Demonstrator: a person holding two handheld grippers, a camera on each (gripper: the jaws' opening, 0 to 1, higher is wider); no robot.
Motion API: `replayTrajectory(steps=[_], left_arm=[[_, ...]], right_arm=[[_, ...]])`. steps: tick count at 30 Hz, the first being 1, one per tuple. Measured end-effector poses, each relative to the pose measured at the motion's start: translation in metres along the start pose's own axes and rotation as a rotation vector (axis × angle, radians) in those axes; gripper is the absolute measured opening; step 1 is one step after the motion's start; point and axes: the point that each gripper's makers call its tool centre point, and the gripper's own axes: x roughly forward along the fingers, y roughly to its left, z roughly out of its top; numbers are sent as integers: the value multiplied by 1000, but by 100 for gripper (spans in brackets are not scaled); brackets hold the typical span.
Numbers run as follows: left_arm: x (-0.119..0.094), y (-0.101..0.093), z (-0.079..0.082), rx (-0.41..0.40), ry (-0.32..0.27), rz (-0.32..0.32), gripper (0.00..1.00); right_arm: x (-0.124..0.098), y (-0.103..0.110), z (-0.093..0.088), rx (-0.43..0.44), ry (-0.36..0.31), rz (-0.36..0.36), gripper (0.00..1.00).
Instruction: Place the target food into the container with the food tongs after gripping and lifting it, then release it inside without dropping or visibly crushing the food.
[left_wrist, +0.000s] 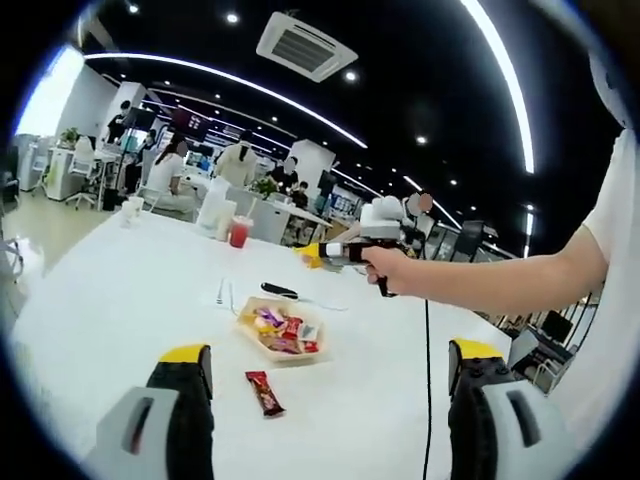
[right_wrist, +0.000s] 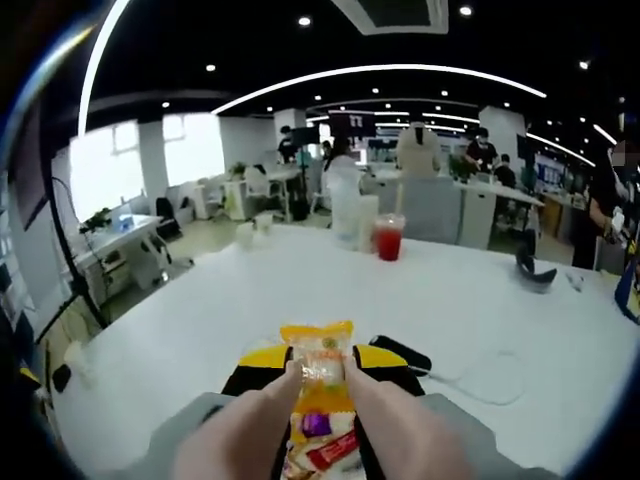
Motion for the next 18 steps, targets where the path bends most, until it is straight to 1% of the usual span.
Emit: replayTrajectory(steps=[2,5,7,9,11,14,18], left_arm=[[2,0,0,7,5,1,99],[3,0,-2,6,13,1,99],[4,-1,-3,8,18,0,99],[3,-3,-3,14,18,-4,98],[4,-5,-1,4,12,-11,99],[4,-8,0,10,10,-15,99],[3,-12,3,11,-1,-17,99]], right_arm=[[0,-3,3,21,-17,-20,26],[0,-4,6,48,-30,-17,27],[0,-3,6,45,-35,-19,28],[2,-7,7,17,-38,-33,28],[2,-9,7,13,-36,-37,28],[-1,-18,11,45,-48,-47,28],[-7,-20,15,63,-61,-56,28]])
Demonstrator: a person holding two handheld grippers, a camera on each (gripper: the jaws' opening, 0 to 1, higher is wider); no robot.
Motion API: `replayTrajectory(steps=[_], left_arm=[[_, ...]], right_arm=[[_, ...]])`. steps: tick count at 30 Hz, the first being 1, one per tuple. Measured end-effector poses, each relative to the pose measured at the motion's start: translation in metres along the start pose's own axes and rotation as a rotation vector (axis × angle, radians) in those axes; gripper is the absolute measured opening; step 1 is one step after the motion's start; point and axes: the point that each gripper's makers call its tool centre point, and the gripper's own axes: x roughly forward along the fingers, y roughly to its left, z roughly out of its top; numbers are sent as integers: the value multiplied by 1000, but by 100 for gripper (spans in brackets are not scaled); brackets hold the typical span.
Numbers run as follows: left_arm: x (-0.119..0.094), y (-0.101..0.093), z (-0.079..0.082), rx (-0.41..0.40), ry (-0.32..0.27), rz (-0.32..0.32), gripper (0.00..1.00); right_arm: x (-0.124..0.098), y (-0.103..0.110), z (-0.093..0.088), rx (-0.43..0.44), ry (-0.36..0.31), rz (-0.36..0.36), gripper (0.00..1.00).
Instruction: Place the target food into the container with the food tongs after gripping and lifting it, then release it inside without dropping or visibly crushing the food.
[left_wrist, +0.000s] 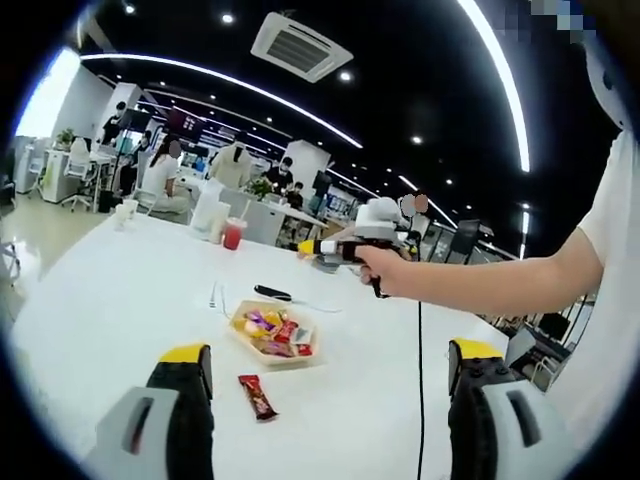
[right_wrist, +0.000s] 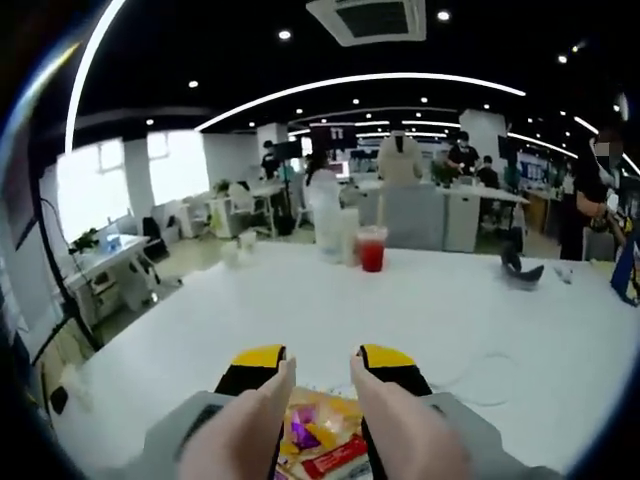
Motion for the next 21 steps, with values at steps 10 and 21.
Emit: replayTrajectory(steps=[10,21], left_arm=[[-11,-21,20,-11,-66,-19,99],[-16,-27,12,7,-35,-16,99]], right_arm=[[-20,2,4,32,-20,7,29],[-38,2,2,56,-29,9,28]])
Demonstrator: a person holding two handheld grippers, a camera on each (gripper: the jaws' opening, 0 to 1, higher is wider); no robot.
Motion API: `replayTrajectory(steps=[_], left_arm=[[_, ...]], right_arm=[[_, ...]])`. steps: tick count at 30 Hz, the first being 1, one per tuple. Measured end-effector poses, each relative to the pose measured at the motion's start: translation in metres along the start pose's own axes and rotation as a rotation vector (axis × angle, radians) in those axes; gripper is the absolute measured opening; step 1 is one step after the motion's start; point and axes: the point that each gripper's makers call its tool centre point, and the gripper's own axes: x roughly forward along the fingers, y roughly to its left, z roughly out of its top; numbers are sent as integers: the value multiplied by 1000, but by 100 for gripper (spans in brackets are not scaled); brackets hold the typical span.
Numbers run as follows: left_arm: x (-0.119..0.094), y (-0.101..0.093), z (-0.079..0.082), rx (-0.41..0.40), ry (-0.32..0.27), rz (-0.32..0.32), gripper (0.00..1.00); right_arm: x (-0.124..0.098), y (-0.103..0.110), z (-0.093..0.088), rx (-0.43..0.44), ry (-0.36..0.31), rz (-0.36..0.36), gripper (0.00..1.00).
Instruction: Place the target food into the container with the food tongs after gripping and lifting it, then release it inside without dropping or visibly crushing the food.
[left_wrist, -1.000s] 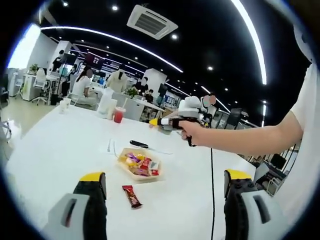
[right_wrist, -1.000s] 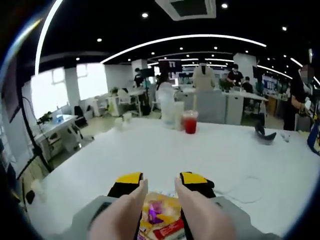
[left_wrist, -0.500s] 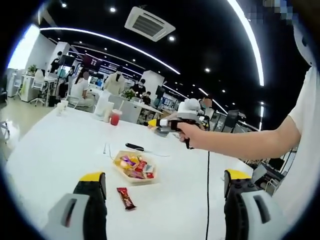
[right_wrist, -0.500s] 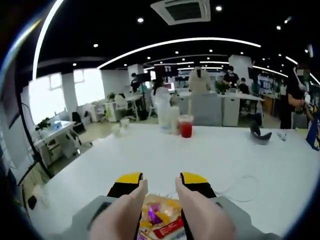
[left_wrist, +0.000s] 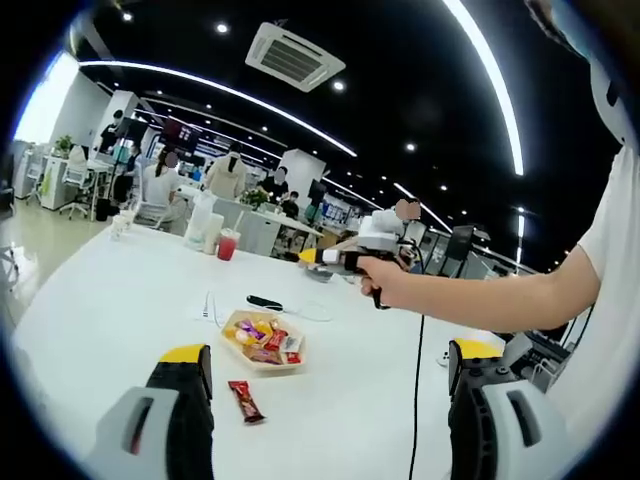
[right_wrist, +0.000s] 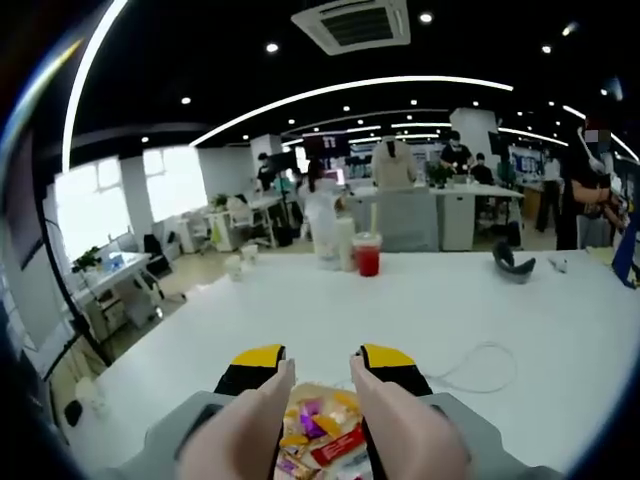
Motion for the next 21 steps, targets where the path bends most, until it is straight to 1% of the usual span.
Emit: replayTrajectory(steps=[1,2,4,7,10,12,15,18,19,21], left_arm=[[-1,-2,3,-13,-12,-3,99],[-2,-4,9,-29,-36,-2,99],[-6,-6,14,-45,-53,-2,99],[-9,-8,17,-46,-62,-4,99],[-10,-6,15,-40,-50,-6,99],[-10,-3,14,-37,-41,-4,99],[-10,-2,16,-43,-48,-4,99],[-9,-3,13,-40,-36,-10,99],[-8,-4,11,-38,-28,-12,99],[-7,-3,6,-41,-14,-15,99]], right_arm=[[-2,0,-1,4,2,6,28],[-3,2,-2,6,2,12,28],[-3,5,-2,9,2,18,28],[-7,9,-3,25,-11,23,28],[-11,15,-4,25,-13,33,28],[-14,21,-7,0,-7,46,28],[-16,23,-10,-25,-5,55,28],[-19,20,-12,-26,-4,55,28],[-21,19,-15,-30,-1,56,28],[-16,16,-24,-35,12,53,28]])
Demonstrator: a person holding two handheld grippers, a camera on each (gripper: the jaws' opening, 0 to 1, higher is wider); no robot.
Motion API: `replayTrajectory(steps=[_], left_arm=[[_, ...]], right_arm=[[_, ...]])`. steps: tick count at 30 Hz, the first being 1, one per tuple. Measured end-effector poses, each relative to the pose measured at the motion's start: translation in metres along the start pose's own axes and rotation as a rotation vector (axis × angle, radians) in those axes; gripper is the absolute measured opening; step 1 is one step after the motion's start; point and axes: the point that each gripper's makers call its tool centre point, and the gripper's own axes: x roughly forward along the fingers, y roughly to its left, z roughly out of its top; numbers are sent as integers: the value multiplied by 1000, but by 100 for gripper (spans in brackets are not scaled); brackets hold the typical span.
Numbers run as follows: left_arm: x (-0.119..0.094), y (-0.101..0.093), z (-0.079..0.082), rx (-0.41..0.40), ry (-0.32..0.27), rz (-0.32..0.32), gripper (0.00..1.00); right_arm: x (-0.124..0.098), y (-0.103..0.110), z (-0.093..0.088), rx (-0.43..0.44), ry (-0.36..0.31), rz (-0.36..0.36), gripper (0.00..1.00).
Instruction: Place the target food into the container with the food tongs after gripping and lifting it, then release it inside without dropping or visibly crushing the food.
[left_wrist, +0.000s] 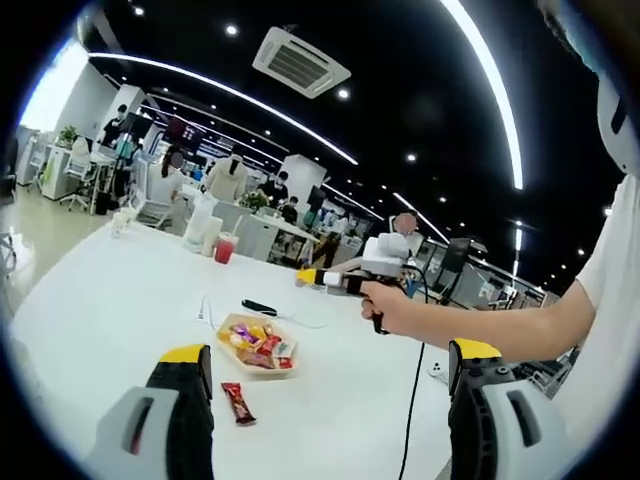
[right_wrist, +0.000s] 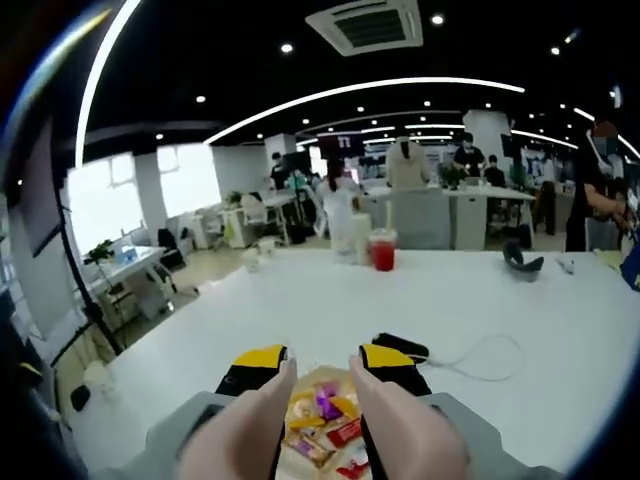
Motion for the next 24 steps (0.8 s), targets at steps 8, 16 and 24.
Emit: replayTrajectory(steps=[8,16,24], left_arm=[[2,5,2,-2,-12,10,99],[7,11,2,-4,-16,17,99],[9,13,9,-6,-43,27,99]], right_arm=[[-1,-12,-11,16,30,-28,28],[-2,-11,-10,23,27,-24,28],[-6,-13,-19,33,47,-28,28]])
